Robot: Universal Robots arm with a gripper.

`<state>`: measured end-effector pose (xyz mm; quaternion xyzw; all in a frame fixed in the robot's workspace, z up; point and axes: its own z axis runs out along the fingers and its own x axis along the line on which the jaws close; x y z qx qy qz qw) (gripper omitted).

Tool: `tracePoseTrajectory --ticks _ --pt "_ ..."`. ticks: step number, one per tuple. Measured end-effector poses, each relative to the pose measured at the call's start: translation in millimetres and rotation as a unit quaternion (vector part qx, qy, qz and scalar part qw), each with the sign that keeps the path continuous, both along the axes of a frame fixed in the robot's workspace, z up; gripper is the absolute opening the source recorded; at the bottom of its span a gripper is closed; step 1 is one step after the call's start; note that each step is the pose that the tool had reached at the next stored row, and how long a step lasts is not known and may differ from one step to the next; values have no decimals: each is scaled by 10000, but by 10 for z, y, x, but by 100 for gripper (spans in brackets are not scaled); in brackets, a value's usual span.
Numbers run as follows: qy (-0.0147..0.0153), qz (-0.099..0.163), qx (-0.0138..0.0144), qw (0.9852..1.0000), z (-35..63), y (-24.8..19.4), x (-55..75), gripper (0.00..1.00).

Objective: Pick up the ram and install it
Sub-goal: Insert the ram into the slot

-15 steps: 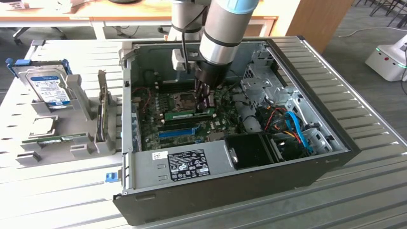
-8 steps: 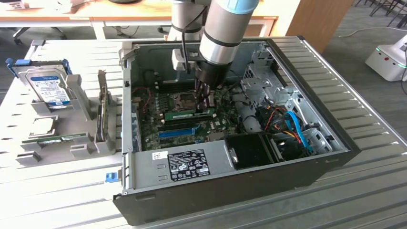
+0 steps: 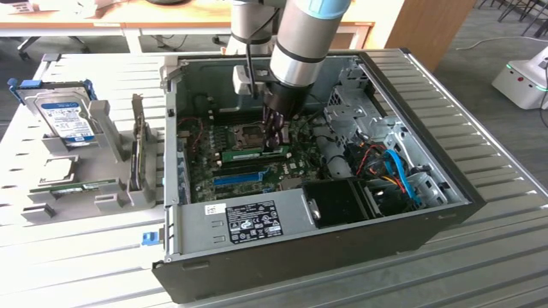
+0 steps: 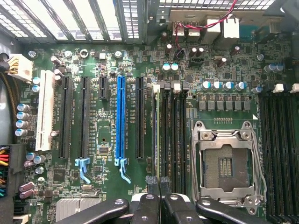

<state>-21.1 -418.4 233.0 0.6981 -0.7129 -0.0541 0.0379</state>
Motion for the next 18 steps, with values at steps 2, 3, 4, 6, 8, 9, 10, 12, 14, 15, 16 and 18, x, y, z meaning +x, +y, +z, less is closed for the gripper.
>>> tracePoseTrajectory --ticks 2,3,4,6,8,9,10,12,14,15,16,18 --pt "1 0 0 10000 0 0 0 12" --pt "0 0 0 10000 0 0 0 12" --pt "6 1 0 10000 0 0 3 12" --pt "23 1 1 10000 0 0 8 12" --pt "24 0 0 10000 0 0 8 12" --pt "24 0 0 10000 0 0 8 12" --pt "24 0 0 10000 0 0 8 12" --pt "24 -8 0 10000 0 0 8 12" --pt "24 -22 1 10000 -1 1 8 12" --pt "24 -32 1 10000 -1 1 8 12" --pt "24 -52 1 10000 -2 0 8 12" --pt "24 -74 0 10000 -1 0 8 12"
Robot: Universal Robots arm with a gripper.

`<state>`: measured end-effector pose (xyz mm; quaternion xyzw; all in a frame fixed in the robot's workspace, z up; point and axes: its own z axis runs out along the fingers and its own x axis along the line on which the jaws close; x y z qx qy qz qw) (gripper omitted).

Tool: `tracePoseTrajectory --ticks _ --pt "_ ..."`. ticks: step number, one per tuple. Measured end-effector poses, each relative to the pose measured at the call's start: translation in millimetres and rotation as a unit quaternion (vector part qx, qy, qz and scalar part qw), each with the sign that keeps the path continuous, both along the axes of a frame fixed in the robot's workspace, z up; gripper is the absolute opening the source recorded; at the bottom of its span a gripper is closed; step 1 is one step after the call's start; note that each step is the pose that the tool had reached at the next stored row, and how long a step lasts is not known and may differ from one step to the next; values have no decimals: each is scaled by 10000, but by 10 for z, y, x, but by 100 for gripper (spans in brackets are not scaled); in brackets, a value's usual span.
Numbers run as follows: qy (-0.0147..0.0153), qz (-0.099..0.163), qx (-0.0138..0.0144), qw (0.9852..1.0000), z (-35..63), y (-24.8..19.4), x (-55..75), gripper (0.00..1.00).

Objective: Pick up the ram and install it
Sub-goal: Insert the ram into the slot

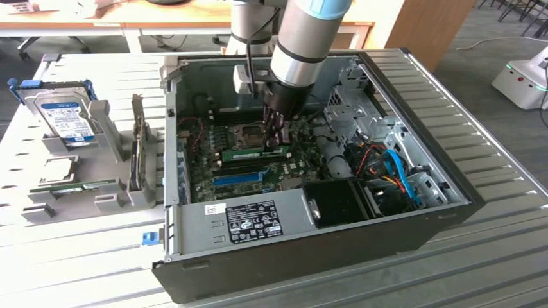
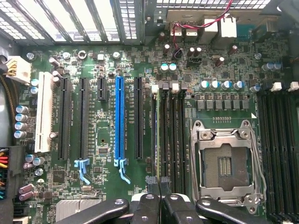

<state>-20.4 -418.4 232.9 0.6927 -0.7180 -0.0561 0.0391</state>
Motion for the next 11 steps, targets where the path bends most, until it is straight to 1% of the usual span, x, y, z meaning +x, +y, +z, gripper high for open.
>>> tracePoseTrajectory --ticks 11 --pt "0 1 0 10000 0 0 -17 12"
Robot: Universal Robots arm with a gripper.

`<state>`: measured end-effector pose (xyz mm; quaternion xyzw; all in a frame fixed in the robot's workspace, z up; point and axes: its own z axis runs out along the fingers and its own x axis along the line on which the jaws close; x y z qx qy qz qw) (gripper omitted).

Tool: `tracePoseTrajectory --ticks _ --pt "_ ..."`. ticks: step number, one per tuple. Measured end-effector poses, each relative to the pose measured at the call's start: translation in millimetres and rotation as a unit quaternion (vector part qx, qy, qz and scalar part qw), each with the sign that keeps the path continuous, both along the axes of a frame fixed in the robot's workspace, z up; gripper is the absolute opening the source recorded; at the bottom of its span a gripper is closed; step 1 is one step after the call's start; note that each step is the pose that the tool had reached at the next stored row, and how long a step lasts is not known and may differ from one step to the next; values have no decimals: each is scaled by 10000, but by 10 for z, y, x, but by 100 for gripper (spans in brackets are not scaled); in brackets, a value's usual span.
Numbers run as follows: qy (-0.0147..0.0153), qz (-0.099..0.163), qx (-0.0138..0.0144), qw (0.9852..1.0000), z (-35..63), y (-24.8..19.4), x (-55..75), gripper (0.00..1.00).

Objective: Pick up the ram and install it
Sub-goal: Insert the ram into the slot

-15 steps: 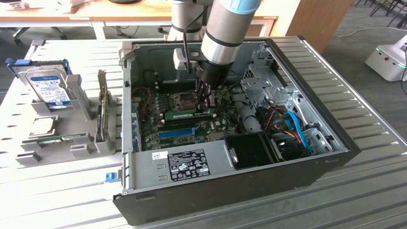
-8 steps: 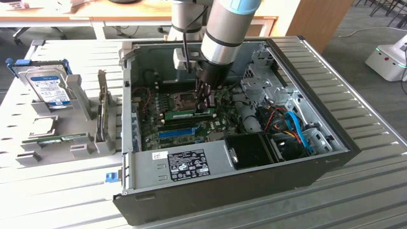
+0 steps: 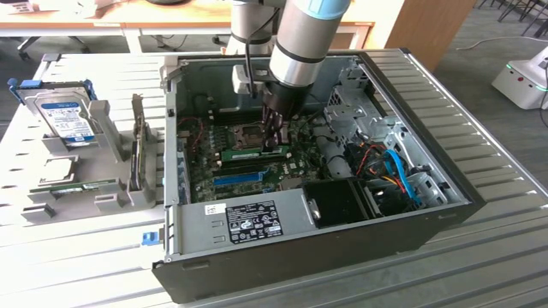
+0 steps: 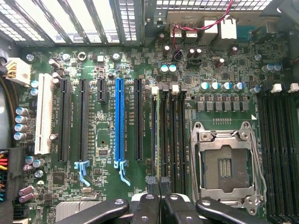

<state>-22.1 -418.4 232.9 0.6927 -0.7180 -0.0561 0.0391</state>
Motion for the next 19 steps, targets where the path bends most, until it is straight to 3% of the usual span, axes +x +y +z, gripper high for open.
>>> tracePoseTrajectory --ticks 19 --pt "1 94 -3 10000 -13 0 -1 12"
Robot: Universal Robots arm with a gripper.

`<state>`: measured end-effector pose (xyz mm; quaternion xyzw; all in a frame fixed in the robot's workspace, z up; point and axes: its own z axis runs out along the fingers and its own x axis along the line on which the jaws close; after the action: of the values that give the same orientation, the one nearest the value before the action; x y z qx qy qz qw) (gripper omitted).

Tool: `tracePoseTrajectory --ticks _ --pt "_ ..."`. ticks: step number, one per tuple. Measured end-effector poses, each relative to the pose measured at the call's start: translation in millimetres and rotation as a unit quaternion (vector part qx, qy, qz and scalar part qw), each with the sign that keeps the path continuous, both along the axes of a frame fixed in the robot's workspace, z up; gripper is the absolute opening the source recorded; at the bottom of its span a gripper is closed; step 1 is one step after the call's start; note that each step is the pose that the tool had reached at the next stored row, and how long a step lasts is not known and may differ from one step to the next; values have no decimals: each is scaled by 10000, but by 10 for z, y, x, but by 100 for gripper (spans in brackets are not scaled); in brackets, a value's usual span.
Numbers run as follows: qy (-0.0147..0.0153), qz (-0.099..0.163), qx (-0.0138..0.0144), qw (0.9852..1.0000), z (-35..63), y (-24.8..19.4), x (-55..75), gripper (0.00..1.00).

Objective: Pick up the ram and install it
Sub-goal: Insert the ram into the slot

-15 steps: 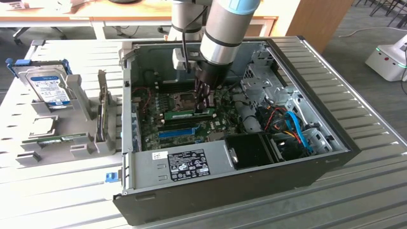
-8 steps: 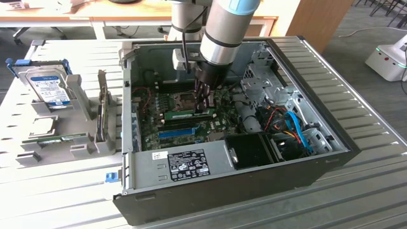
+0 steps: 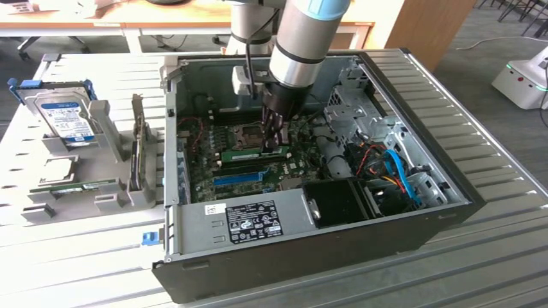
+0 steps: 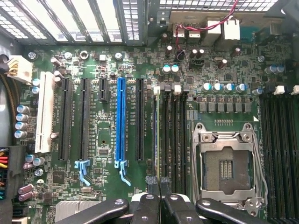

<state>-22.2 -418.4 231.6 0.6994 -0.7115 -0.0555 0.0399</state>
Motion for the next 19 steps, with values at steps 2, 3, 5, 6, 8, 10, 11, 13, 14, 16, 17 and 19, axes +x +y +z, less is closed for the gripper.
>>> tracePoseTrajectory --ticks 2,3,5,6,8,10,11,13,14,16,17,19 --pt "0 22 -1 10000 0 0 0 12" --pt "0 22 -1 10000 0 0 0 12" --pt "0 22 -1 10000 -4 2 0 12" --pt "0 22 -1 10000 -4 2 0 12" --pt "0 22 -1 10000 -4 2 0 12" --pt "-1 21 1 10000 -6 9 0 12" --pt "0 22 0 10000 -5 10 0 12" --pt "0 22 -1 10000 -4 11 0 12" --pt "0 22 -1 10000 -4 11 0 12" --pt "0 22 -2 10000 -7 11 0 12" --pt "0 22 -2 10000 -8 11 0 12" --pt "0 22 -1 10000 -10 11 0 12"
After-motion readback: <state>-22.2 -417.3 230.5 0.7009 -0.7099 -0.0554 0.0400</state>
